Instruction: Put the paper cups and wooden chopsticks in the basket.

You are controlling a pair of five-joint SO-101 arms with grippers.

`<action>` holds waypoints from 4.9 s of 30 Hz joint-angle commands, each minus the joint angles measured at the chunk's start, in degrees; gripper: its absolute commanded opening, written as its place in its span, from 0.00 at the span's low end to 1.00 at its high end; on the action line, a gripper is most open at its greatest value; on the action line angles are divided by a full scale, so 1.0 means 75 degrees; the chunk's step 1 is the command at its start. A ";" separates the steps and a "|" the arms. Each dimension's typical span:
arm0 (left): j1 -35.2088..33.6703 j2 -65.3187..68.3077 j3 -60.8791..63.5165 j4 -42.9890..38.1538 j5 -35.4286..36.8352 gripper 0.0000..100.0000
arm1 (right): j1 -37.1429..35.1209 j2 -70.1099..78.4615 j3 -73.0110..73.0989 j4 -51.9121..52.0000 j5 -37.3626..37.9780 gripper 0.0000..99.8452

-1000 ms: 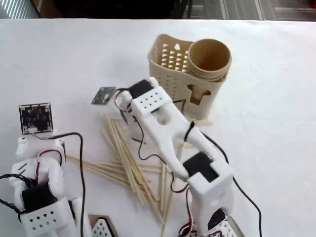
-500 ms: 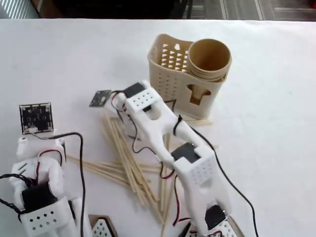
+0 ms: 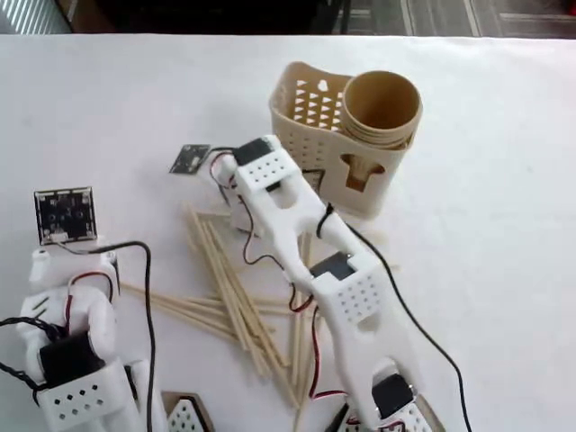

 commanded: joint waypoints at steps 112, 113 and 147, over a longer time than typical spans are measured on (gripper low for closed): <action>-0.0053 -0.0123 0.0516 -0.0996 0.0000 0.02 | 0.2104 -0.7625 0.6963 0.0651 -0.5509 0.20; -0.0053 -0.0123 0.0516 -0.0996 0.0000 0.02 | 0.2221 -0.7437 0.7021 0.0510 -0.5509 0.20; -0.0053 -0.0123 0.0516 -0.0996 0.0000 0.02 | 0.2432 -0.5187 0.7033 0.0053 -0.5439 0.06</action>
